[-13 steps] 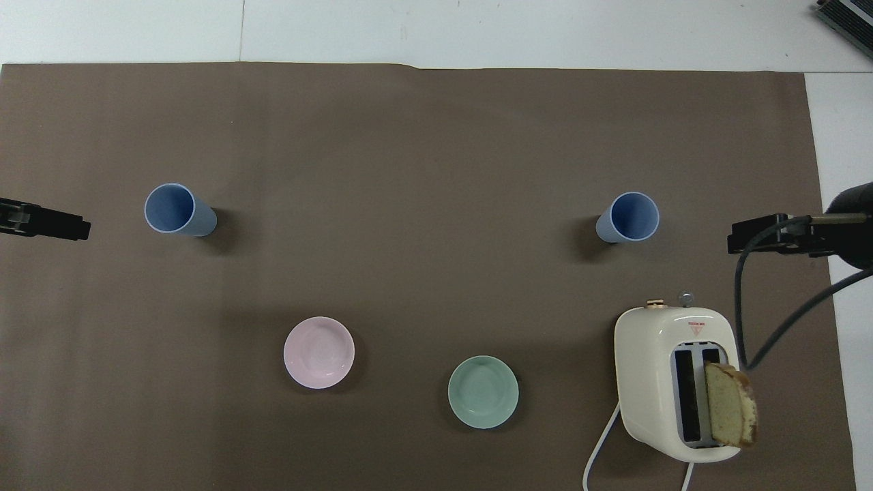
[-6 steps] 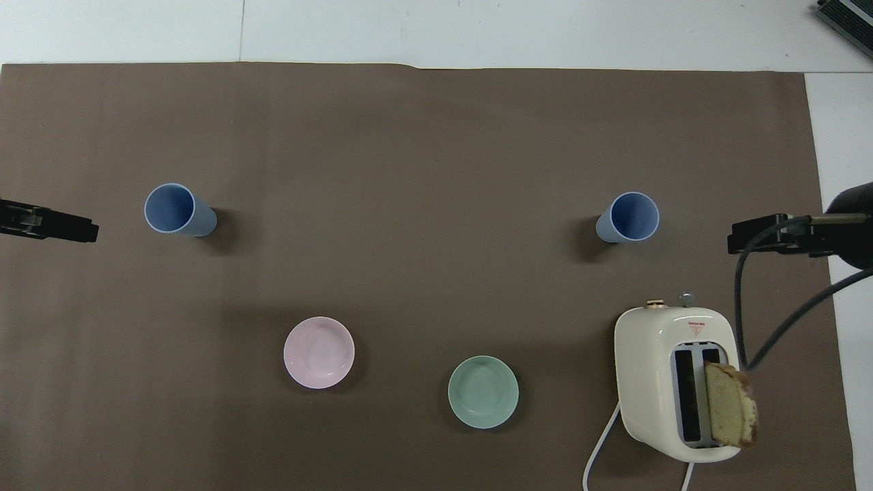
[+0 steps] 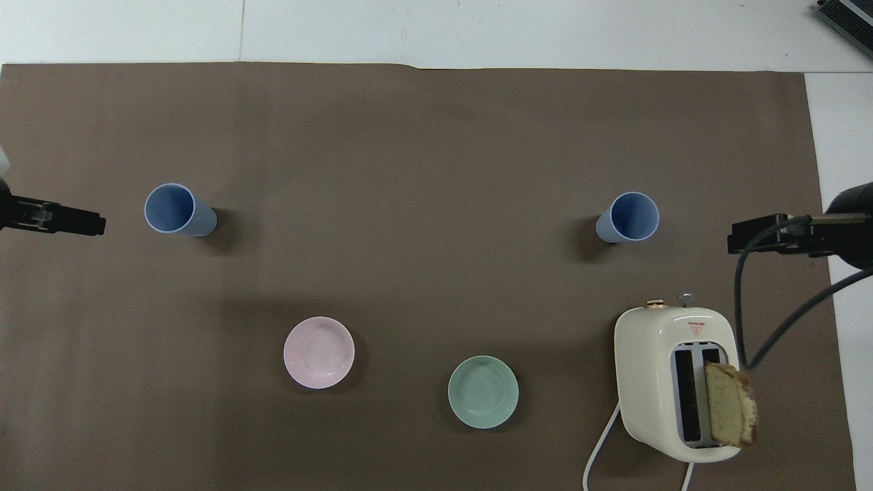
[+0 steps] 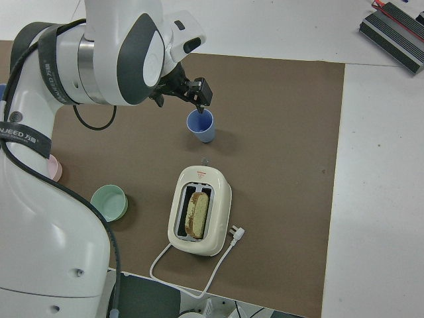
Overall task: Stack blue cups with both arms
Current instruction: 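Reach the left gripper to the blue cup nearest it and grasp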
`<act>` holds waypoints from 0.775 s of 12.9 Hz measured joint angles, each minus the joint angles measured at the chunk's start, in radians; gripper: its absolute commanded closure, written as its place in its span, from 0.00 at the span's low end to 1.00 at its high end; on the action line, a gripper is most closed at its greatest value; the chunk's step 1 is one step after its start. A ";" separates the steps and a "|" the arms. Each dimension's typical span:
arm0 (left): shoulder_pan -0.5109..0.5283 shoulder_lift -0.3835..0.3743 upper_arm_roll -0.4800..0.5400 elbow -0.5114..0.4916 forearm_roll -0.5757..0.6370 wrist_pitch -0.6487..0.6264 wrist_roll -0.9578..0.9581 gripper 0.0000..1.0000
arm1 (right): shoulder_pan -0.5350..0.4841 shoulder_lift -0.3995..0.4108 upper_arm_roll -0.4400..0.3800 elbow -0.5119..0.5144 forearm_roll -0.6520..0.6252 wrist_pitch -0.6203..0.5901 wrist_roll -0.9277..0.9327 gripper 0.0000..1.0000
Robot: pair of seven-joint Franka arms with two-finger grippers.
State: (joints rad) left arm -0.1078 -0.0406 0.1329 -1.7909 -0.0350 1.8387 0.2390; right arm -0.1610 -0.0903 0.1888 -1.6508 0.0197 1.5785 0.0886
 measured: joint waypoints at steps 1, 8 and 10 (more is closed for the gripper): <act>0.002 0.000 0.001 -0.018 -0.004 0.028 -0.001 0.00 | 0.000 0.000 0.000 0.000 0.000 0.000 0.000 0.00; 0.016 0.055 0.001 -0.136 -0.024 0.193 -0.001 0.00 | 0.000 0.000 0.000 0.000 0.000 0.000 0.000 0.00; 0.016 0.079 0.000 -0.154 -0.025 0.239 -0.001 0.00 | 0.000 0.000 0.000 0.000 0.000 0.000 0.000 0.00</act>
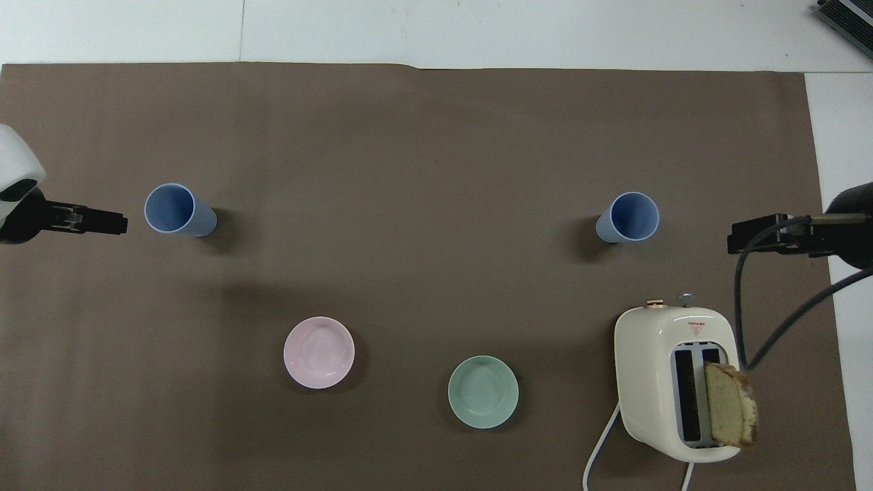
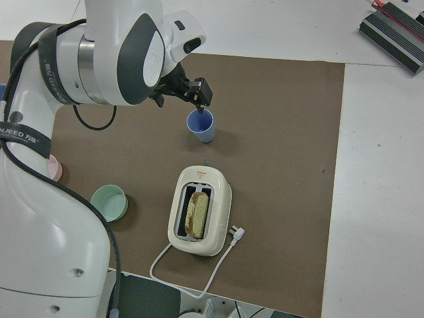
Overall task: Stack blue cups with both arms
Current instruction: 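Reach the left gripper to the blue cup nearest it and grasp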
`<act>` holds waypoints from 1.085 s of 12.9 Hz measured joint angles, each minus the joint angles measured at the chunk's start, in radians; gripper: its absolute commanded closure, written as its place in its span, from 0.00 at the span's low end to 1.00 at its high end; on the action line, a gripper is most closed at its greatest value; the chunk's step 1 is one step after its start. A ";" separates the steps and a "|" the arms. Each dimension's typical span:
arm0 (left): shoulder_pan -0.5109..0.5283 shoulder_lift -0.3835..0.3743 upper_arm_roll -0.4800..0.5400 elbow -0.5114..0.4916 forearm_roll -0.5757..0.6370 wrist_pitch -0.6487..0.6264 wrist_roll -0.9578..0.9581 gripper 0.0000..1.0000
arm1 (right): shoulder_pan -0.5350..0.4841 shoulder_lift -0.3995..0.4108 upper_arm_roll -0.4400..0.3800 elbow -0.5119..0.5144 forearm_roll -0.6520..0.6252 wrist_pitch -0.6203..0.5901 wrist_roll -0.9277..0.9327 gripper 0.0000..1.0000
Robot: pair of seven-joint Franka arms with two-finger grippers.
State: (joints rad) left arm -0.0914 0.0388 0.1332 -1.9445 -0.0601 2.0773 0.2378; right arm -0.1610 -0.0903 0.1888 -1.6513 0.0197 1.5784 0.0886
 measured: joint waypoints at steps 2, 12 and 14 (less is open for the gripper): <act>0.000 0.033 -0.005 -0.029 -0.001 0.056 0.000 0.00 | 0.000 0.000 0.000 0.000 0.000 0.000 0.000 0.00; -0.002 0.172 -0.013 -0.037 -0.020 0.299 -0.038 0.00 | 0.000 0.000 0.000 0.000 0.000 0.000 0.000 0.00; -0.009 0.192 -0.020 -0.037 -0.020 0.299 -0.046 0.00 | 0.000 0.000 0.000 0.000 0.000 0.000 0.000 0.00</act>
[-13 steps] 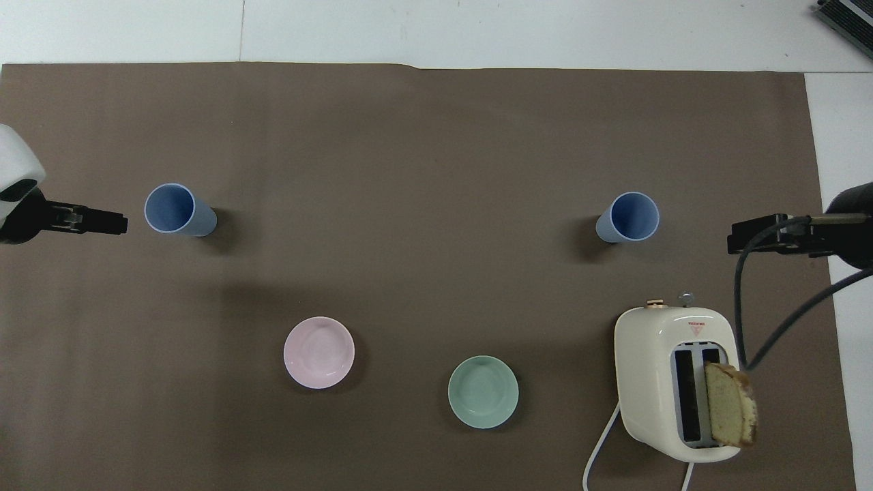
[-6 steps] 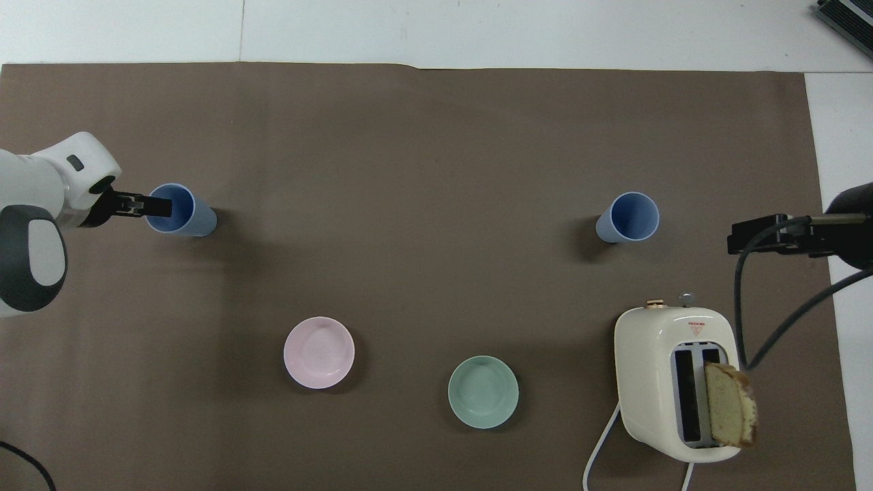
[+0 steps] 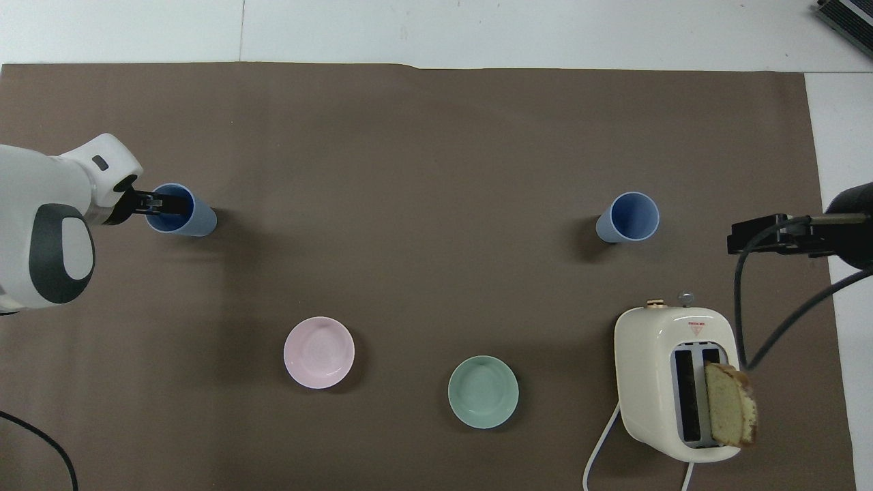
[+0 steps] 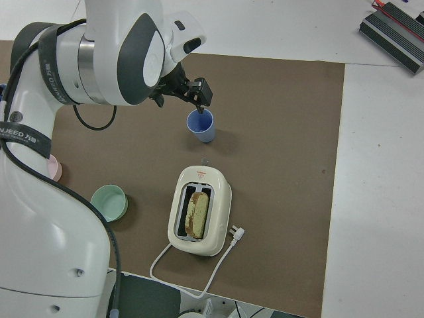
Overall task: Stack blue cups with both arms
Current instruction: 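Reach the left gripper to the blue cup nearest it and grasp, then slide the blue cup toward the table center with the left gripper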
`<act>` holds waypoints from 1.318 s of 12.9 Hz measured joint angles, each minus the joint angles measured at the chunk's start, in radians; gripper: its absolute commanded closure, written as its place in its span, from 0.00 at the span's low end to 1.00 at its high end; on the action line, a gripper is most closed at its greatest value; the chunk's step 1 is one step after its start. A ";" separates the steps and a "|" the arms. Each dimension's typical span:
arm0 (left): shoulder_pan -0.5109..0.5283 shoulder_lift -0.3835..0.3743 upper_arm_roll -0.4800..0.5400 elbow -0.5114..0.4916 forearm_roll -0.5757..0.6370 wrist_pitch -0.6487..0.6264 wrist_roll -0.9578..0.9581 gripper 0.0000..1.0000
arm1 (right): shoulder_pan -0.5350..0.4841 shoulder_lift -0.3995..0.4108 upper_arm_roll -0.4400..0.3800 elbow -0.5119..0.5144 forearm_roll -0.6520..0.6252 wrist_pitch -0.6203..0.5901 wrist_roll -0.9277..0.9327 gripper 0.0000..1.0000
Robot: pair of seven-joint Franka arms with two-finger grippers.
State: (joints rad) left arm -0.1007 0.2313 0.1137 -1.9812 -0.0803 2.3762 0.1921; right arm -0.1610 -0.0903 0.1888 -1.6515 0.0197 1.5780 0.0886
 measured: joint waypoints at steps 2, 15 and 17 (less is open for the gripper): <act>0.000 0.005 -0.002 0.000 -0.001 0.000 -0.011 0.34 | 0.000 0.000 0.000 0.000 0.000 0.000 0.000 0.00; 0.000 -0.024 -0.006 0.076 -0.001 -0.098 -0.038 1.00 | 0.000 0.000 0.000 0.000 0.000 0.000 0.000 0.00; -0.013 -0.040 -0.015 0.081 -0.001 -0.102 -0.040 1.00 | 0.000 0.000 0.000 0.000 0.000 0.000 0.000 0.00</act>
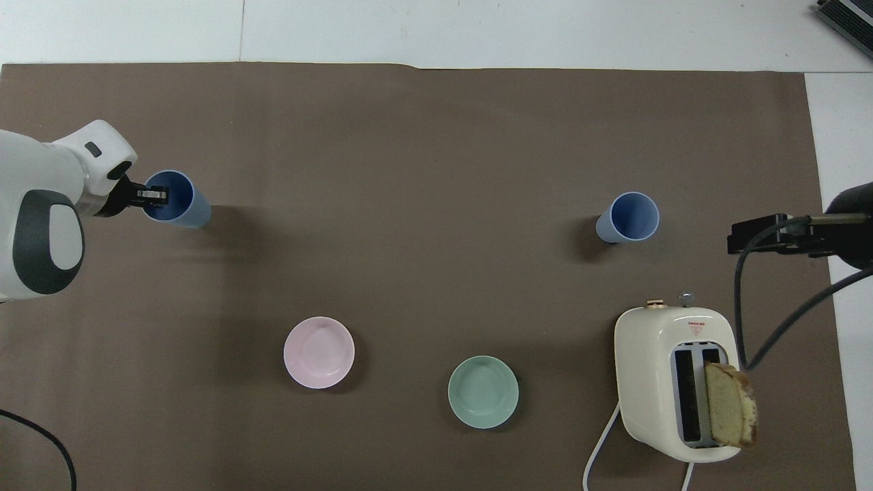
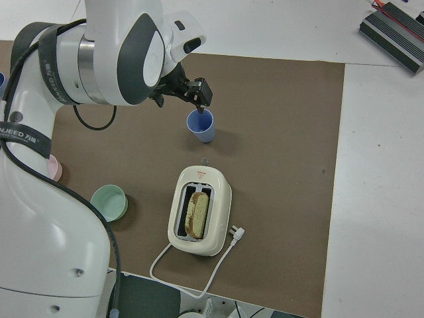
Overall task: Stack blue cups with both arms
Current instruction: 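Slide the blue cup toward the table center with the left gripper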
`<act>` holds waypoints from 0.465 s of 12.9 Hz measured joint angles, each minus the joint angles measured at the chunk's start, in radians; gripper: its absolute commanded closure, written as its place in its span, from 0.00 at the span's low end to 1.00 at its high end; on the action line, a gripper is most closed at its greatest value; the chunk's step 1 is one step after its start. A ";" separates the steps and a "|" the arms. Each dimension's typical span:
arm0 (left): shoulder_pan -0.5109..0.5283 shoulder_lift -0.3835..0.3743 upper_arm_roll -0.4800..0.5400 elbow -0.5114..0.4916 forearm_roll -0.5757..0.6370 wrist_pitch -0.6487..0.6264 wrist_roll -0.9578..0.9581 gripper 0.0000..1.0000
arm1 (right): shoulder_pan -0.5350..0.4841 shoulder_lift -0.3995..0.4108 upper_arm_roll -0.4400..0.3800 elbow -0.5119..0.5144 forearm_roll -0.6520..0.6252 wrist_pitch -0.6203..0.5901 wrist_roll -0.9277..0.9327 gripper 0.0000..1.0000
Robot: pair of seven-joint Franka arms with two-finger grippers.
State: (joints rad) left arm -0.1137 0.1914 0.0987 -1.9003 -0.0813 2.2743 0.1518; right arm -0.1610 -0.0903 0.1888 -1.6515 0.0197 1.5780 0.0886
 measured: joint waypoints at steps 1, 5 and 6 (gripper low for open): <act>-0.025 -0.002 -0.003 0.000 -0.001 0.000 -0.023 1.00 | 0.000 0.000 0.000 0.000 0.000 0.000 0.000 0.00; -0.180 0.002 -0.009 -0.005 -0.002 0.011 -0.260 1.00 | 0.000 0.000 0.000 0.000 0.000 0.000 0.000 0.00; -0.221 0.007 -0.011 -0.010 -0.002 0.022 -0.318 1.00 | 0.000 0.000 0.000 0.000 0.000 0.000 0.000 0.00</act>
State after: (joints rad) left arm -0.3348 0.1987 0.0881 -1.9098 -0.0830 2.2966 -0.1657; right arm -0.1610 -0.0903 0.1888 -1.6515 0.0197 1.5780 0.0886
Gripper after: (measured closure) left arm 0.960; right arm 0.000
